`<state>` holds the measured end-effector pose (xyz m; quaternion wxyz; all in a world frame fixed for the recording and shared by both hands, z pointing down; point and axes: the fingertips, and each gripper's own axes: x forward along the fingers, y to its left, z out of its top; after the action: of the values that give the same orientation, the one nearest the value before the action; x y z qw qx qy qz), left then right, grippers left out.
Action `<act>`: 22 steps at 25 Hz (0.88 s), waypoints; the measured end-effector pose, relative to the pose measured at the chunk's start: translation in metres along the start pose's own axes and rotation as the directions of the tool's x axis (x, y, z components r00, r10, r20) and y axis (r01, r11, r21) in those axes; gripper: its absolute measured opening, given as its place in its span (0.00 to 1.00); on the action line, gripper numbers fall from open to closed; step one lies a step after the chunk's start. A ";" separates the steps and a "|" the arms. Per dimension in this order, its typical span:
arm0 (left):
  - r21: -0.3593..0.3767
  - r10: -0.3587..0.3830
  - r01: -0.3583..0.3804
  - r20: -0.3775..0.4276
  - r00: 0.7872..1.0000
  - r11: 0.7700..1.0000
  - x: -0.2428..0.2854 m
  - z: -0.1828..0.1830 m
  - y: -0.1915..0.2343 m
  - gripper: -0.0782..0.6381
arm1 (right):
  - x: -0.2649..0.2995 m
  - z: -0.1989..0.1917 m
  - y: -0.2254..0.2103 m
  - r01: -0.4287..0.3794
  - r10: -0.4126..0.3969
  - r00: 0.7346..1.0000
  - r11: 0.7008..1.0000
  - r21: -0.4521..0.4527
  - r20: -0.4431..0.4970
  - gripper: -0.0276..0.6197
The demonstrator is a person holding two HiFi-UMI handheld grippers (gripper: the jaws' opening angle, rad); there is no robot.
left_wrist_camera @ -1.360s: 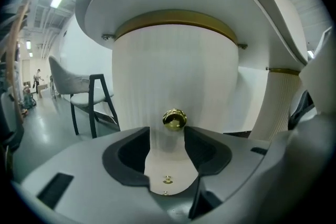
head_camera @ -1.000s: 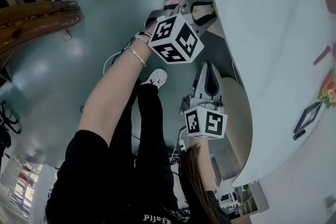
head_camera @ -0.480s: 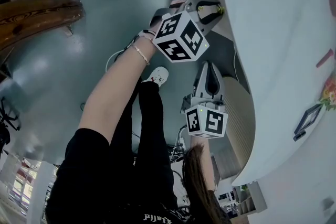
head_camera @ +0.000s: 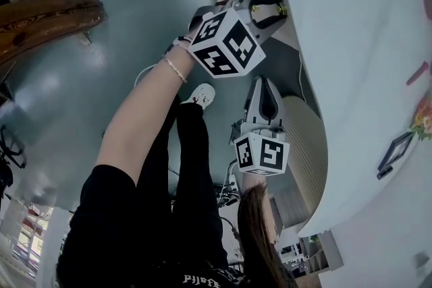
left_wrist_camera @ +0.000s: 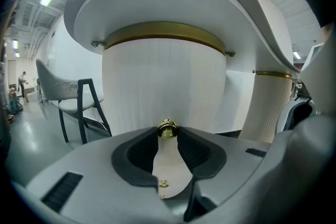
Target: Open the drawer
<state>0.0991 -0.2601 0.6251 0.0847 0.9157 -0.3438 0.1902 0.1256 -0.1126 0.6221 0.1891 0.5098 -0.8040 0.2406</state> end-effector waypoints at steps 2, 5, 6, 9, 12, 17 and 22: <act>-0.001 -0.001 0.001 -0.003 1.000 1.000 -0.001 0.000 0.001 0.28 | 0.001 -0.002 0.001 -0.001 0.000 1.000 1.000 -0.003 -0.006 0.08; -0.009 0.005 -0.005 -0.006 1.000 1.000 -0.003 -0.001 0.001 0.28 | 0.001 -0.003 0.004 -0.004 0.004 1.000 1.000 -0.010 -0.015 0.08; -0.014 0.009 -0.009 -0.006 1.000 1.000 -0.003 -0.001 0.001 0.28 | 0.001 -0.003 0.004 -0.007 0.006 1.000 1.000 -0.012 -0.016 0.08; -0.024 0.022 -0.022 -0.005 1.000 0.999 -0.003 0.000 0.000 0.28 | 0.001 -0.002 0.005 -0.012 0.012 1.000 1.000 -0.009 -0.017 0.08; -0.038 0.036 -0.035 0.009 0.999 0.999 -0.003 0.001 0.001 0.27 | 0.001 -0.001 0.005 -0.013 0.013 1.000 1.000 -0.002 -0.014 0.08; -0.055 0.041 -0.040 0.010 0.999 0.998 -0.007 0.001 0.002 0.27 | 0.000 -0.001 0.009 -0.024 0.024 1.000 1.000 0.004 -0.017 0.08; -0.044 0.024 -0.024 -0.002 1.000 0.999 -0.011 0.000 -0.001 0.26 | -0.002 0.000 0.004 -0.030 0.030 0.999 1.000 0.011 -0.018 0.08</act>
<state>0.0914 -0.2529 0.6208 0.1026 0.9092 -0.3588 0.1844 0.1226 -0.1095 0.6204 0.1901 0.4966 -0.8085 0.2522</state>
